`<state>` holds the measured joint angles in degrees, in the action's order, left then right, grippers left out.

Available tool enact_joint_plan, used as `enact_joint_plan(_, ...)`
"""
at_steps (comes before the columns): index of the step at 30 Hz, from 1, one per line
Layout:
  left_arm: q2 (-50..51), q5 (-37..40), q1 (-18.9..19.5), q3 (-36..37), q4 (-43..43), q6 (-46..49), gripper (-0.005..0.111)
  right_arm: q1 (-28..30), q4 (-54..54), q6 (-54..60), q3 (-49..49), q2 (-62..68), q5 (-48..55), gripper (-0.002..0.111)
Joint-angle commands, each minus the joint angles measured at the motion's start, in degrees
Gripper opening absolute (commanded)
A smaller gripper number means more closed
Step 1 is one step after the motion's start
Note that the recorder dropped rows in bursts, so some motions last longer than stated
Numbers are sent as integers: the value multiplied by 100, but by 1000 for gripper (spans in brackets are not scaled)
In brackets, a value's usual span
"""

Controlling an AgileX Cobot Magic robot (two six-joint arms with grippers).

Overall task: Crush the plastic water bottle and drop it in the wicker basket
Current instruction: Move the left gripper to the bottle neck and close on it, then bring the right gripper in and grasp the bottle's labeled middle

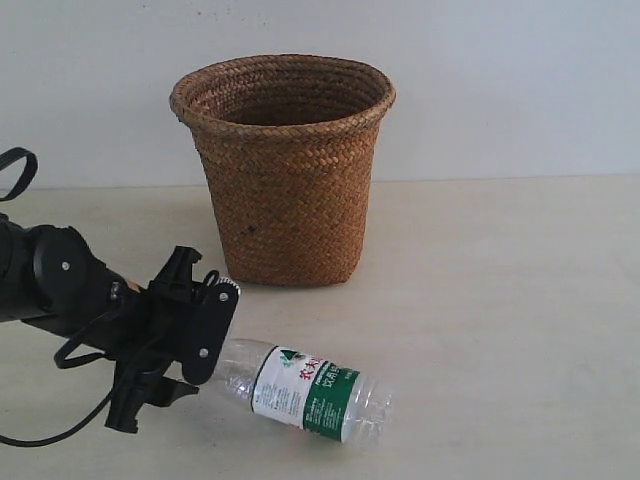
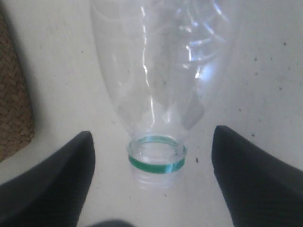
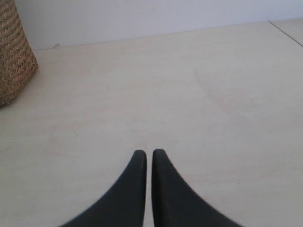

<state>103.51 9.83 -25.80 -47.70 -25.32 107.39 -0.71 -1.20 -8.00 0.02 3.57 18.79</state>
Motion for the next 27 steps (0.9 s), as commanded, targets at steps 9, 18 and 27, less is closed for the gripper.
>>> enact_joint_plan(9,292,24,-68,-123,-38,28,62,18,-34,18,-2,-27,-26,1)
enact_joint_plan(18,291,40,-68,-123,-48,-46,35,18,-34,18,-2,-27,-26,1)
enact_joint_plan(27,291,444,-68,-123,-144,-1513,4,18,-34,18,-2,-27,-26,1)
